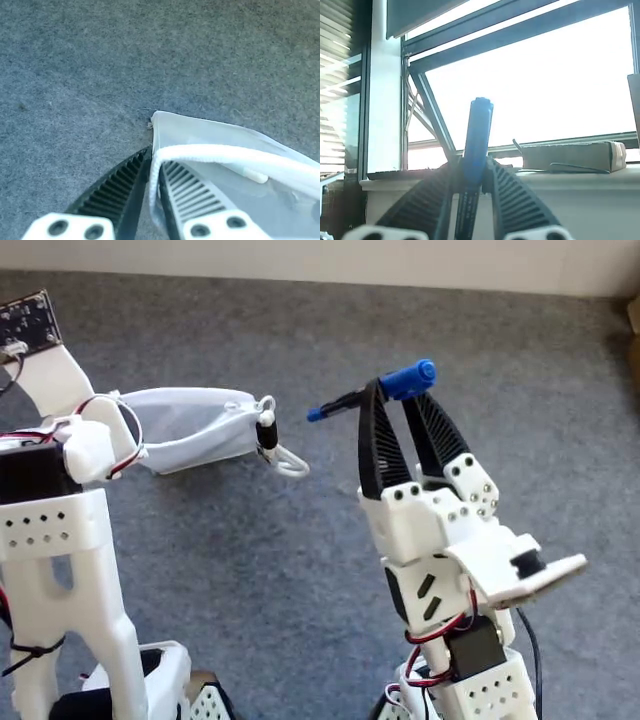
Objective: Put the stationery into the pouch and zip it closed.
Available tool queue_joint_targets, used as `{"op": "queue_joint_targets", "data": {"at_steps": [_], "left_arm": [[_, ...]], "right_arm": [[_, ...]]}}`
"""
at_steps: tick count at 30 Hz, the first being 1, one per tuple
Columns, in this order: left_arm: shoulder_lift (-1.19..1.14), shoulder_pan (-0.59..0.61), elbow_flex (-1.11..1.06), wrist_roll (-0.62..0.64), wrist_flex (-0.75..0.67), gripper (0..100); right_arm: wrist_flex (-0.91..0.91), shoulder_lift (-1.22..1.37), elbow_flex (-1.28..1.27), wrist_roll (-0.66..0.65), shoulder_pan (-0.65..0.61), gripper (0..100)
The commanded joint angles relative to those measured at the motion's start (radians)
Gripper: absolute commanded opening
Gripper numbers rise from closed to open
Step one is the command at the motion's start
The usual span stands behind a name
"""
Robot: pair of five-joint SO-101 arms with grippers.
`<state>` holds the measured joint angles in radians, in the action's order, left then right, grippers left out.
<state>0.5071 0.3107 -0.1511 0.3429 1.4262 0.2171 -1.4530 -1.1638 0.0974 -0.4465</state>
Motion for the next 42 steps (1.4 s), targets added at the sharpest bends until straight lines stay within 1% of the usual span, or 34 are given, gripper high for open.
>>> {"op": "queue_joint_targets", "data": {"at_steps": [1,6,14,20,29,42], "left_arm": [[0.001,0.016,-0.025,-0.009,-0.052,1],[0.001,0.016,-0.024,-0.008,-0.051,1],[0.001,-0.001,-0.025,-0.008,-0.049,1],[0.001,-0.001,-0.025,-0.008,-0.049,1],[0.001,-0.001,-0.027,-0.008,-0.049,1],[0.001,0.001,-0.027,-0.008,-0.049,1]], "right_arm": [[0.039,-0.016,0.110,0.002,-0.012,0.5],[0.044,0.054,0.223,0.003,-0.031,0.5],[0.045,0.360,0.461,0.000,-0.147,0.5],[0.045,0.570,0.564,0.000,-0.225,0.5],[0.045,0.754,0.575,0.000,-0.323,0.5],[0.045,0.911,0.568,-0.002,-0.326,0.5]]}}
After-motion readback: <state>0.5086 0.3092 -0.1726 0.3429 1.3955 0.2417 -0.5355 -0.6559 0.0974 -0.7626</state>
